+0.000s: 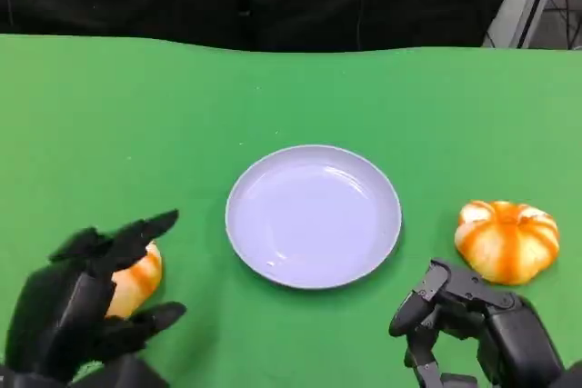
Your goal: Grasp the bread from the table and place it into the plate.
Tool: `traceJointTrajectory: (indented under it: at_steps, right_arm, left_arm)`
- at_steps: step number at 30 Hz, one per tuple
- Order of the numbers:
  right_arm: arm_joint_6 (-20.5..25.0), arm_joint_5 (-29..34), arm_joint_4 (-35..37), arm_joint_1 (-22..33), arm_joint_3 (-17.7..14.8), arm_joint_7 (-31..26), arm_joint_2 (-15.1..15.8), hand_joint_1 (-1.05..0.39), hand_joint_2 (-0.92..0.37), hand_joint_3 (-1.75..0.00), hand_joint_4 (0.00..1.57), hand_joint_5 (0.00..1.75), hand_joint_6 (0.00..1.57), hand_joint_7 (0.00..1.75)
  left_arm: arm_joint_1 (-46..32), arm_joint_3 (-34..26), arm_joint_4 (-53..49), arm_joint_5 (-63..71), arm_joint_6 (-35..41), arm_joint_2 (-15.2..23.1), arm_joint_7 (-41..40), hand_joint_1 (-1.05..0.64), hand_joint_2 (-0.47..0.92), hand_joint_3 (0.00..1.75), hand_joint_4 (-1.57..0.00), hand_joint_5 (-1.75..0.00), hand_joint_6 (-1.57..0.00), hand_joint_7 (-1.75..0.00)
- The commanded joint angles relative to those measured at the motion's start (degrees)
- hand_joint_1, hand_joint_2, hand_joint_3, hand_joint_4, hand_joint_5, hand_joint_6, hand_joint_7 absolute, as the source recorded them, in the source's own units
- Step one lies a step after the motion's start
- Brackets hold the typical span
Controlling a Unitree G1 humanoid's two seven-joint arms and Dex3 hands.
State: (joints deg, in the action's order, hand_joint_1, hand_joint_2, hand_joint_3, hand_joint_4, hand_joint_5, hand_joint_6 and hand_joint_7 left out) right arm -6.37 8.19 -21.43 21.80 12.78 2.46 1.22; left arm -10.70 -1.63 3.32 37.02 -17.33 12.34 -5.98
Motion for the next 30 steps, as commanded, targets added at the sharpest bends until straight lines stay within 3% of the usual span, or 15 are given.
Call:
traceJointTrajectory:
  at_steps: [1,5,12,24,30]
  right_arm:
    - [-0.5,0.1,0.0,-0.3,0.0,-0.3,0.2,0.05,-0.42,-1.32,0.72,1.66,0.73,1.38]
    - [0.0,-0.5,-0.2,0.1,0.3,-0.4,-0.4,0.05,-0.42,-1.31,0.71,1.66,0.72,1.38]
    - [-0.2,-0.2,-0.3,0.2,0.5,-0.4,-0.3,0.04,-0.45,-1.27,0.7,1.65,0.72,1.37]
    - [0.5,-0.4,-0.9,0.5,0.7,-0.5,-0.6,0.03,-0.45,-1.26,0.71,1.66,0.71,1.38]
    - [0.1,-0.7,-0.4,0.4,0.7,-0.3,-0.6,0.04,-0.45,-1.25,0.71,1.66,0.71,1.38]
  left_arm:
    - [0.8,2.6,2.8,8.9,6.8,3.0,0.0,-0.57,0.92,0.18,-0.03,-0.58,-0.39,-0.01]
    - [2.9,7.6,4.1,21.9,16.7,5.3,4.0,-0.58,0.92,0.18,0.0,-0.53,-0.3,0.0]
    - [7.3,13.0,1.1,28.3,27.6,5.3,10.6,-0.54,0.92,0.11,0.0,-0.46,-0.26,0.0]
    - [11.6,17.7,-3.4,28.7,35.0,6.5,13.1,-0.46,0.91,0.02,0.0,-0.46,-0.27,-0.01]
    - [21.1,21.1,-23.5,27.0,35.9,5.9,9.7,-0.46,0.88,0.0,0.0,-0.45,-0.28,-0.01]
